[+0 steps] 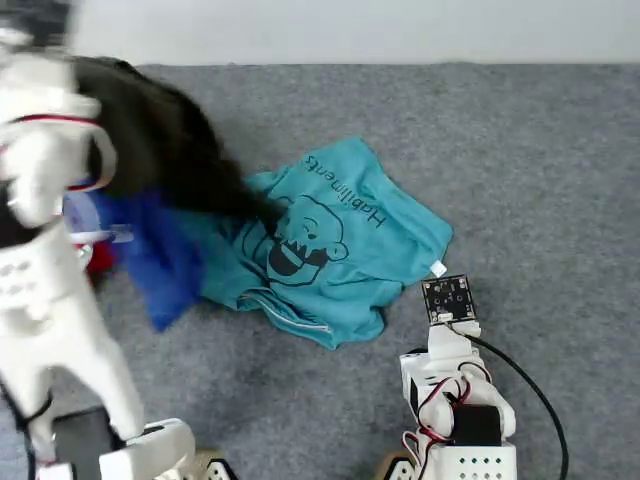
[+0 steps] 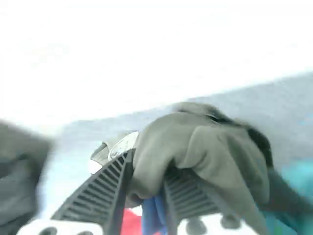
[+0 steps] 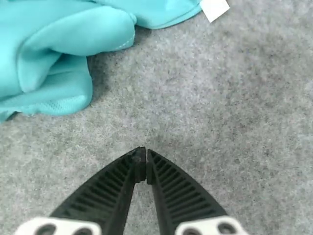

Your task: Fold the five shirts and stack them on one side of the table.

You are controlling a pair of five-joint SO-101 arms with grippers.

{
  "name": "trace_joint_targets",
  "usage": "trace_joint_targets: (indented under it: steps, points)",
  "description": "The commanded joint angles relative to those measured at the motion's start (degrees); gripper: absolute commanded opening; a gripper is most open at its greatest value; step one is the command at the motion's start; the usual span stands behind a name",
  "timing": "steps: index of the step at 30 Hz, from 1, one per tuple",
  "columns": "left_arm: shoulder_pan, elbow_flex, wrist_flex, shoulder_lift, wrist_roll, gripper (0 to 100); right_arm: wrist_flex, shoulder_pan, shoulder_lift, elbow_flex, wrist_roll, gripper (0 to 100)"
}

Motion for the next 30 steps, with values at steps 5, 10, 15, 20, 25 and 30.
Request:
trace_joint_targets:
  steps: [5, 10, 15, 20, 25, 30]
  points:
    - [-20.04, -4.44, -7.74, -3.43, 0.44, 1, 0.48, -0.13, -0.66, 0.53, -0.35, 0.9]
    - [-27.52, 2.51, -10.11, -1.85, 0.26, 1, 0.48, -0.13, -0.66, 0.53, -0.35, 0.9]
    - [-31.65, 10.07, -13.80, 0.26, 0.09, 1, 0.48, -0.13, -0.66, 0.53, -0.35, 0.9]
    - [-33.93, 11.38, -12.48, 0.26, -0.35, 12, 0.48, -0.13, -0.66, 0.53, -0.35, 0.9]
    - [-35.96, 10.15, -10.90, 0.09, -0.70, 28, 0.48, -0.13, -0.66, 0.53, -0.35, 0.9]
    - [-38.07, 2.33, -8.53, 0.09, -0.70, 28, 0.48, -0.13, -0.66, 0.53, -0.35, 0.9]
